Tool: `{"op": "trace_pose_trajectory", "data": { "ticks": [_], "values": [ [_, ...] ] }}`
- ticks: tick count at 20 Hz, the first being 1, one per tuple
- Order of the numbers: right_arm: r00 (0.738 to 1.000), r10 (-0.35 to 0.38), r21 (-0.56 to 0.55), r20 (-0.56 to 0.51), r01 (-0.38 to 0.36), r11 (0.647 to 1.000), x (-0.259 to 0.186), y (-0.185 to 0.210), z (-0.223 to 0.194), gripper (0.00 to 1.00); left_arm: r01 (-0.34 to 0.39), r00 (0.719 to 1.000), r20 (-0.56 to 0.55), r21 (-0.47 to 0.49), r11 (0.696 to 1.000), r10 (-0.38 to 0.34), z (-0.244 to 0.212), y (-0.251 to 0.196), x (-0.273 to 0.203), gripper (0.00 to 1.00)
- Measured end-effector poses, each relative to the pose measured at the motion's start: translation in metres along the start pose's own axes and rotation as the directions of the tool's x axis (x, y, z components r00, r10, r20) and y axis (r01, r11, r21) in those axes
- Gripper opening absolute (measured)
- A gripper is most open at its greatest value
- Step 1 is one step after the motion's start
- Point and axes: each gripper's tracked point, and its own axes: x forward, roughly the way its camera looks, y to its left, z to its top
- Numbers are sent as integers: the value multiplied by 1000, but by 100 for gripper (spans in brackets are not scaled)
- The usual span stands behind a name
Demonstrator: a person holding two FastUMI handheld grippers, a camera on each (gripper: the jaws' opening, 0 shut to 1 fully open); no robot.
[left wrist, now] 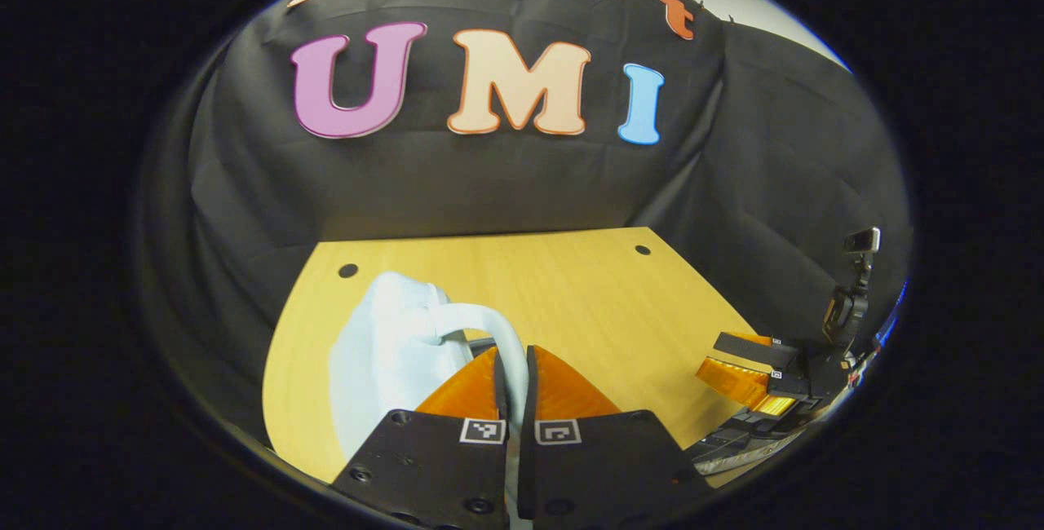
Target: First open the suitcase, pack the skin care products into it, and then close the suitcase.
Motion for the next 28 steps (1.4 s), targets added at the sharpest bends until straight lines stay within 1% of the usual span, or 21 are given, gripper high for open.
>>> {"op": "trace_pose_trajectory", "data": {
  "ticks": [5,10,14,18,20,21,22,23,24,25,26,27,28],
  "values": [
    [999,-45,-5,-9,45,999,-12,-30,-2,96,38,995,-90,9,999,-37,-35,-32,34,0],
    [996,-87,1,-14,87,996,-23,-56,-5,96,46,982,-185,9,999,-43,-79,-50,71,0],
    [994,-111,6,-21,112,994,-29,-72,-8,96,12,980,-198,17,1000,-9,-104,-63,98,0],
    [992,-122,8,-33,123,992,-32,-80,-13,96,-17,973,-228,81,997,35,-133,-66,118,0],
    [992,-122,8,-33,123,992,-31,-81,-12,96,-29,975,-219,89,996,48,-138,-67,124,0],
    [992,-120,10,-32,121,993,-31,-81,-11,96,-36,974,-218,86,996,54,-140,-68,127,2],
    [993,-118,10,-27,118,993,-30,-80,-10,96,-59,972,-220,95,994,79,-142,-65,126,6],
    [993,-115,9,-23,115,993,-29,-79,-7,96,-65,973,-216,95,993,84,-141,-67,123,14],
    [993,-112,7,-18,113,994,-28,-79,-6,96,-57,977,-198,92,994,74,-138,-74,126,18],
    [994,-110,5,-13,110,994,-27,-78,-3,96,-53,982,-178,98,994,70,-132,-80,123,33],
    [994,-109,6,-8,109,994,-27,-77,-2,96,-66,988,-132,113,991,81,-120,-83,117,46],
    [994,-107,11,1,107,994,-26,-76,2,96,-73,994,-77,128,989,84,-104,-86,112,77],
    [994,-106,15,16,106,994,-25,-75,7,96,-88,996,-9,135,987,90,-85,-86,101,87]
  ]
}}
